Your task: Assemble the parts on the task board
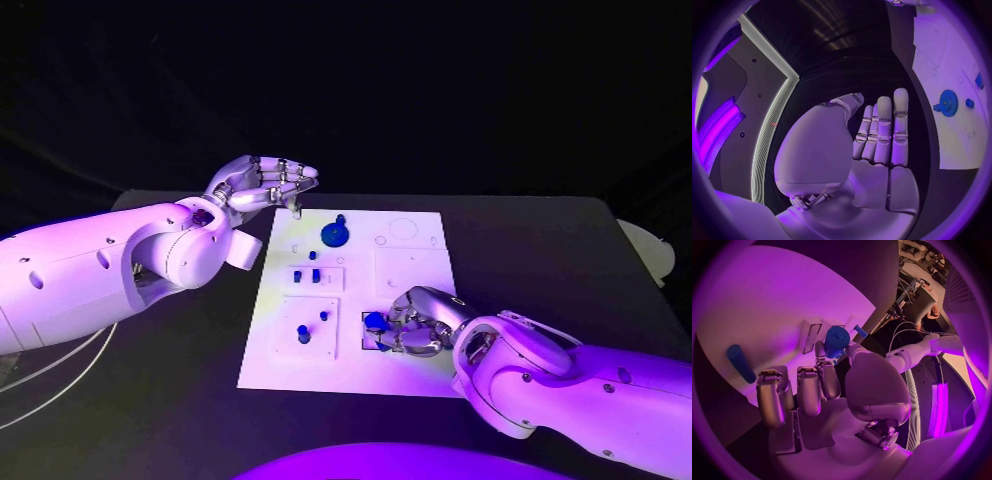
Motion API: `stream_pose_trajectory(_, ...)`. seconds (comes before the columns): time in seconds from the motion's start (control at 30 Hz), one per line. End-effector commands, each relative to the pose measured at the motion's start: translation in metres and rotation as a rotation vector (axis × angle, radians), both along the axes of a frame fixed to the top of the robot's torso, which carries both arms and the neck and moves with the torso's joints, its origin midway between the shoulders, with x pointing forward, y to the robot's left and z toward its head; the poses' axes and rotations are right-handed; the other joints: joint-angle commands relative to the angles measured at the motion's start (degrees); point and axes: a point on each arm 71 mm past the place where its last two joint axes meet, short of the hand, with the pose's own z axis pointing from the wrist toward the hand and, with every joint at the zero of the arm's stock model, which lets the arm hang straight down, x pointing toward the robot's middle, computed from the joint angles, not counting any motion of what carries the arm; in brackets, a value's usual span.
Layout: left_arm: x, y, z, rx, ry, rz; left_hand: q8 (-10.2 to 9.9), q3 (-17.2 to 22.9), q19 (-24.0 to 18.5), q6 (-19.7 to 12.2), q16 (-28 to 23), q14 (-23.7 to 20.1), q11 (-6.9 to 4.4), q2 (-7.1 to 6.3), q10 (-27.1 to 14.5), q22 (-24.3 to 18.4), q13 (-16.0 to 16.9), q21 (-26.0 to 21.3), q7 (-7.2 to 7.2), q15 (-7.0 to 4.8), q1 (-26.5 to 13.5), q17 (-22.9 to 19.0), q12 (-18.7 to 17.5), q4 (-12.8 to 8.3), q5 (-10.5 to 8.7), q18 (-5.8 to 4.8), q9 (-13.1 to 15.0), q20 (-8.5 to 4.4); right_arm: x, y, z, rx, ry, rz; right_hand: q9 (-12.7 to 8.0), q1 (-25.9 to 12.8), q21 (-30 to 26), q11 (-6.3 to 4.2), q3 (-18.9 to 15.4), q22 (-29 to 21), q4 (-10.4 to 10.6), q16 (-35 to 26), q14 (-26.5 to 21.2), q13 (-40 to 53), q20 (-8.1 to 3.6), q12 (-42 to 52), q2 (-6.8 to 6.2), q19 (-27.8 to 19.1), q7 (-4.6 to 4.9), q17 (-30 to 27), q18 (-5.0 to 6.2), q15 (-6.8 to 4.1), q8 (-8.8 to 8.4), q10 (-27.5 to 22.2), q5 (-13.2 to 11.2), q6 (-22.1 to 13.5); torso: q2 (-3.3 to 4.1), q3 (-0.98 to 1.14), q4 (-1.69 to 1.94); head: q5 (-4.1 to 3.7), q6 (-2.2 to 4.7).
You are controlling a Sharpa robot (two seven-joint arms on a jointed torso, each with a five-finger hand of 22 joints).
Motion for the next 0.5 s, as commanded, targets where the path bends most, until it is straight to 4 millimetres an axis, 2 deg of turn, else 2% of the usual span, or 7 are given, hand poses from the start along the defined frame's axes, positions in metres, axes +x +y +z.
stream_pose_trajectory(0.03, -0.0008, -0.0024, 0.0009, -0.012, 0.0, -0.018, 0.4, 0.1, -0.3, -0.5, 0.2, -0.3, -0.12, 0.28, -0.5, 0.0, -0.1, -0.4, 0.12, -0.09, -0.2, -0.1, 0.1, 0.1, 0.34, 0.83, -0.1, 0.08, 0.0007, 0.0005, -0.0032, -0.048, -0.004, 0.018, -0.1, -0.7, 0.3, -0.33, -0.5, 15.1, 0.0, 0.3, 4.0, 5.0, -0.4, 0.5, -0.36, 6.0, -2.38, 4.5, -0.38, -0.61, 0.38, 0.2, -0.5, 2.9, 0.03, 0.06, -0.05, 0.16, -0.06)
stream_pose_trajectory(0.2, -0.0009, -0.0022, 0.0009, -0.012, 0.0, -0.017, 0.4, 0.1, -0.3, -0.5, 0.2, -0.3, -0.12, 0.28, -0.5, 0.0, -0.1, -0.4, 0.12, -0.09, -0.2, -0.1, 0.1, 0.1, 0.34, 0.83, -0.1, 0.08, 0.0024, 0.0014, -0.0032, -0.061, -0.02, 0.017, 0.2, -1.9, 0.3, -0.52, -1.3, 15.1, 0.0, 0.4, 4.0, 5.3, -0.59, 0.8, -0.09, 6.0, -2.63, 4.6, -0.38, -0.8, 0.99, 0.4, -1.7, 3.1, 0.02, 0.08, -0.09, 0.2, -0.04)
stream_pose_trajectory(0.23, -0.0009, -0.0022, 0.0009, -0.012, 0.0, -0.017, 0.4, 0.1, -0.3, -0.5, 0.2, -0.3, -0.12, 0.28, -0.5, 0.0, -0.1, -0.4, 0.12, -0.09, -0.2, -0.1, 0.1, 0.1, 0.34, 0.83, -0.1, 0.08, 0.0026, 0.0017, -0.0032, -0.062, -0.022, 0.018, 0.4, -2.9, 0.3, -0.62, -2.0, 15.1, 0.0, 0.4, 4.0, 5.4, -0.69, 0.8, 0.08, 6.0, -2.72, 4.6, -0.38, -0.9, 1.34, 0.5, -3.9, 3.0, 0.01, 0.07, -0.12, 0.22, -0.04)
stream_pose_trajectory(0.4, -0.0009, -0.002, 0.0009, -0.011, 0.0, -0.017, 0.4, 0.1, -0.3, -0.5, 0.2, -0.3, -0.12, 0.28, -0.5, 0.0, -0.1, -0.4, 0.12, -0.09, -0.2, -0.1, 0.1, 0.1, 0.34, 0.83, -0.1, 0.08, 0.0029, 0.0028, -0.0028, -0.066, -0.03, 0.023, 0.8, -5.1, 0.3, -0.68, -4.1, 15.1, 0.0, 0.4, 4.0, 5.5, -0.83, 0.8, 0.42, 6.0, -2.85, 4.7, -0.38, -1.03, 2.17, 0.6, -8.8, 2.8, -0.01, 0.07, -0.08, 0.24, -0.02)
stream_pose_trajectory(0.5, -0.0008, -0.0018, 0.0009, -0.011, 0.0, -0.016, 0.4, 0.1, -0.3, -0.5, 0.2, -0.3, -0.12, 0.28, -0.5, 0.0, -0.1, -0.4, 0.12, -0.09, -0.2, -0.1, 0.1, 0.1, 0.34, 0.83, -0.1, 0.08, 0.003, 0.0032, -0.0025, -0.069, -0.036, 0.025, 1.0, -6.9, 0.3, -0.74, -6.5, 15.1, 0.0, 0.4, 4.0, 5.5, -0.87, 0.7, -0.04, 6.0, -2.79, 4.7, -0.38, -1.0, 2.67, 0.5, -12.4, 2.6, -0.01, 0.07, -0.06, 0.22, -0.02)
